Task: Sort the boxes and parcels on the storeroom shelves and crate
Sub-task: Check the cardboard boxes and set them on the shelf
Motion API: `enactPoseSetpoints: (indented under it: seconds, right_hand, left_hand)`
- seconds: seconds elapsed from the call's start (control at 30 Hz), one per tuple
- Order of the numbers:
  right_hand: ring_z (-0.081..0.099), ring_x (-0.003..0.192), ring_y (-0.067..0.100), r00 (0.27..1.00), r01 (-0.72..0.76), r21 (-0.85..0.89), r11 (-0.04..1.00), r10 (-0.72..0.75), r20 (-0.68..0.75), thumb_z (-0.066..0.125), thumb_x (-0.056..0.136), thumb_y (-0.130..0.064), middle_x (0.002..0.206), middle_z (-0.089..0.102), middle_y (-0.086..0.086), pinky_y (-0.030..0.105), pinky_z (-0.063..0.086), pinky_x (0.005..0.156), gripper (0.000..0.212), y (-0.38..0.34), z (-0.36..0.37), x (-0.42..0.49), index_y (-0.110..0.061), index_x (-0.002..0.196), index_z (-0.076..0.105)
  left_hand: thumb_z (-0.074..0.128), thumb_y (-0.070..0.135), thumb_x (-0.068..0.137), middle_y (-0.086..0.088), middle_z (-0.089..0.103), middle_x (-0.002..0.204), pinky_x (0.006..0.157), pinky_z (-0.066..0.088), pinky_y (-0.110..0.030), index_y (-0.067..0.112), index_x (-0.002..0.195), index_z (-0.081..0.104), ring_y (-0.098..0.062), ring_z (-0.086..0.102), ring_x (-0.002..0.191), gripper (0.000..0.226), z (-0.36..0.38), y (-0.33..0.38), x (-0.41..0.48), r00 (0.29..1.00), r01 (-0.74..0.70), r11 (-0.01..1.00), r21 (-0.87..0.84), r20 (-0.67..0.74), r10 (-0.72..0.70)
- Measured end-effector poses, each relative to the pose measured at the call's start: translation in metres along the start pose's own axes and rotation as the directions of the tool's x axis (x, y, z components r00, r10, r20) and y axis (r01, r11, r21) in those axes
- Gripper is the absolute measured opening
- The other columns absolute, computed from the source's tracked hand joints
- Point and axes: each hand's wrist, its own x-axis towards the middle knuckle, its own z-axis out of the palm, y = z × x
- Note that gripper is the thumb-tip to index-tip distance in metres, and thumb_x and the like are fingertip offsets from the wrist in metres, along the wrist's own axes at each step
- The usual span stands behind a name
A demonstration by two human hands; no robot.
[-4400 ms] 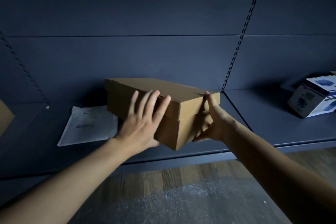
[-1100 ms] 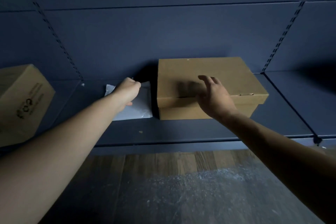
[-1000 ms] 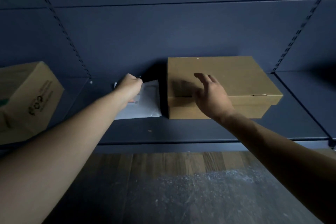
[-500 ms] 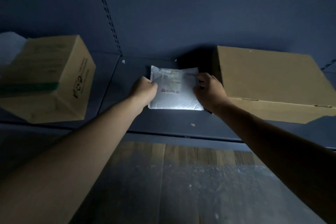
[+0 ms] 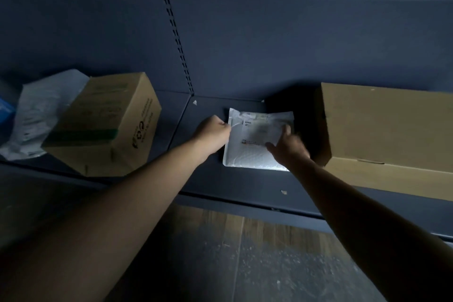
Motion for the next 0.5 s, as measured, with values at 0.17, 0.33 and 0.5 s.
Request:
enactPoseSetpoints:
  seconds: [0.17,0.33,0.5]
  right_hand:
    - [0.046,0.130,0.038,0.996,-0.089,0.033,0.996,0.088,0.030,0.044,0.098,-0.051,0.145,0.043,0.022,0.048,0.043,0.100,0.079,0.002,0.003,0.005,-0.005,0.153,0.011]
    - [0.040,0.135,0.038,0.996,-0.083,0.007,0.997,0.083,-0.033,0.061,0.085,-0.059,0.149,0.038,0.021,0.050,0.040,0.106,0.099,0.005,0.023,0.036,-0.001,0.151,0.017]
    - [0.067,0.097,0.029,0.997,-0.008,0.262,0.965,0.026,-0.068,0.082,0.073,-0.038,0.101,0.068,0.012,0.031,0.052,0.077,0.057,0.003,0.027,0.028,-0.001,0.113,0.064]
  left_hand:
    - [0.040,0.014,0.092,-0.005,0.040,0.086,0.071,0.031,-0.032,0.020,0.092,0.042,-0.017,0.037,0.081,0.007,-0.018,0.012,-0.023,1.000,0.016,0.998,0.065,-0.016,-0.015]
    - [0.041,0.013,0.092,-0.005,0.040,0.090,0.072,0.032,-0.032,0.020,0.092,0.042,-0.016,0.038,0.084,0.007,-0.015,-0.014,-0.005,1.000,-0.026,1.000,0.006,-0.016,0.026]
    - [0.048,0.014,0.091,-0.008,0.046,0.084,0.068,0.038,-0.031,0.017,0.089,0.051,-0.018,0.044,0.077,0.004,-0.008,-0.048,0.015,1.000,0.013,1.000,-0.022,0.002,-0.013]
